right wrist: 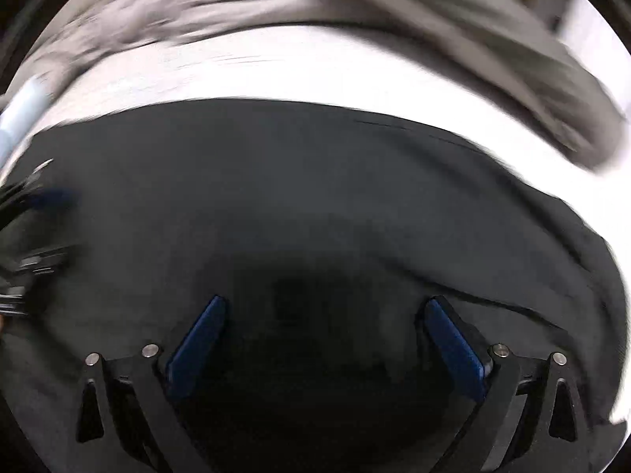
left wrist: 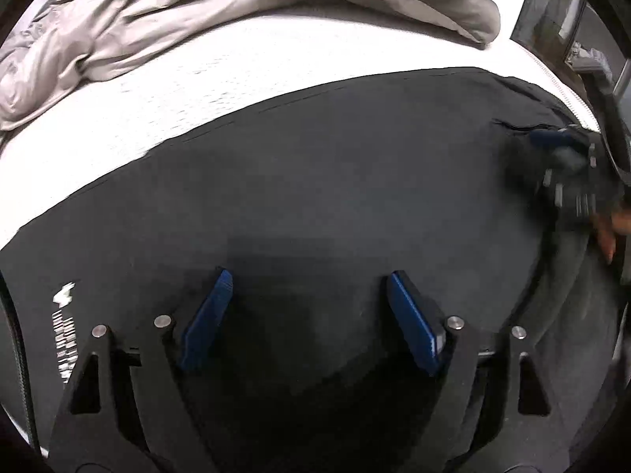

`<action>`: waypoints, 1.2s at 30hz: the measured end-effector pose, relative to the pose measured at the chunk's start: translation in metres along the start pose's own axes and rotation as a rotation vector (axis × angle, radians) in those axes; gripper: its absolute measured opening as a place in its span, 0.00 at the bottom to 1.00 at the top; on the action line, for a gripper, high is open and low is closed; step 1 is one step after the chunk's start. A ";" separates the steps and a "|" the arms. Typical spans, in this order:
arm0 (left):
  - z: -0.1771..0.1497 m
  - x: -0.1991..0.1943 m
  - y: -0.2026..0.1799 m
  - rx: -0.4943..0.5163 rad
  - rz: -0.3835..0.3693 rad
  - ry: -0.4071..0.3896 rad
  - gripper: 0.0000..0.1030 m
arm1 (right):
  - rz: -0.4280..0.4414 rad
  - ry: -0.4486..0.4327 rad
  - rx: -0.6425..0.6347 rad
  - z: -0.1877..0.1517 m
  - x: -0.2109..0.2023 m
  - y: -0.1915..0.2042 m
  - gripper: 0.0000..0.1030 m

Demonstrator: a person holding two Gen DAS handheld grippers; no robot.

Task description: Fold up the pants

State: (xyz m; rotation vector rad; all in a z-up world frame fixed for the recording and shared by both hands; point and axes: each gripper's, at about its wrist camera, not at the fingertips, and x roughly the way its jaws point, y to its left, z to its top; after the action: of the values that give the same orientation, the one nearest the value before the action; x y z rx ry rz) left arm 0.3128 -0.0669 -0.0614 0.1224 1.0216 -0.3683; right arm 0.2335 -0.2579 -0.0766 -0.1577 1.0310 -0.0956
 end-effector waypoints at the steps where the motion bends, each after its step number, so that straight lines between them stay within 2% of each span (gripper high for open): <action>1: -0.003 0.000 0.007 -0.004 0.015 0.008 0.80 | -0.066 0.005 0.071 -0.003 0.003 -0.026 0.99; 2: -0.007 -0.003 0.016 -0.013 0.026 0.009 0.81 | -0.112 0.005 0.134 -0.006 0.004 -0.047 0.99; 3: -0.012 -0.007 0.027 -0.030 0.055 0.014 0.86 | -0.162 0.006 0.211 -0.010 0.003 -0.070 0.99; 5: -0.018 -0.012 0.042 -0.066 0.093 0.019 0.87 | -0.209 -0.004 0.293 -0.015 -0.002 -0.092 0.98; 6: -0.019 -0.016 0.048 -0.089 0.094 0.013 0.86 | -0.188 -0.011 0.308 -0.015 -0.005 -0.095 0.98; 8: -0.016 -0.022 0.050 -0.110 0.100 0.009 0.80 | -0.209 -0.012 0.297 -0.013 -0.012 -0.087 0.98; 11: -0.001 -0.030 0.034 -0.090 0.059 -0.044 0.79 | -0.162 -0.056 0.222 -0.015 -0.033 -0.061 0.98; 13: 0.010 -0.025 0.020 -0.082 0.043 -0.064 0.79 | -0.113 -0.084 0.135 -0.005 -0.041 -0.024 0.98; 16: 0.021 -0.005 -0.003 -0.037 0.002 -0.043 0.79 | 0.015 -0.077 0.031 0.002 -0.038 0.010 0.98; 18: 0.020 0.015 -0.013 -0.005 0.018 0.021 0.80 | 0.015 -0.035 -0.062 0.003 -0.023 0.036 0.98; 20: 0.017 0.014 -0.007 -0.004 0.003 0.012 0.80 | 0.026 -0.009 -0.105 0.004 -0.013 0.040 0.98; 21: 0.015 0.011 -0.001 -0.011 0.009 0.017 0.80 | 0.065 -0.010 -0.077 0.003 -0.012 0.031 0.98; 22: 0.012 0.008 0.009 -0.023 0.028 0.016 0.80 | 0.043 -0.010 -0.041 0.001 -0.012 0.013 0.98; 24: 0.005 0.004 0.027 -0.056 0.041 0.018 0.84 | -0.078 -0.013 0.045 -0.003 -0.009 -0.028 0.98; 26: 0.001 0.002 0.049 -0.102 0.069 0.021 0.86 | -0.174 0.002 0.199 -0.011 -0.005 -0.077 0.98; 27: -0.001 0.000 0.056 -0.119 0.071 0.019 0.86 | -0.192 0.001 0.262 -0.016 -0.007 -0.095 0.98; 29: -0.003 -0.006 0.060 -0.125 0.088 0.018 0.85 | -0.170 -0.011 0.314 -0.021 -0.015 -0.107 0.97; 31: 0.000 -0.011 0.055 -0.137 0.110 0.022 0.81 | -0.205 -0.016 0.278 -0.017 -0.023 -0.093 0.97; 32: 0.003 -0.015 0.054 -0.149 0.102 0.017 0.81 | -0.191 -0.027 0.256 -0.014 -0.030 -0.083 0.97; 34: 0.012 -0.029 0.049 -0.158 0.044 -0.038 0.81 | -0.134 -0.071 0.207 -0.004 -0.046 -0.054 0.97; 36: 0.026 -0.030 0.037 -0.143 0.020 -0.077 0.82 | -0.065 -0.085 0.164 0.007 -0.051 -0.026 0.97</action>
State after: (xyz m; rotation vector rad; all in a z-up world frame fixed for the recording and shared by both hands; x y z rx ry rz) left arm 0.3328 -0.0325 -0.0246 -0.0107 0.9667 -0.2789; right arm 0.2127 -0.2753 -0.0253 -0.0455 0.9287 -0.2299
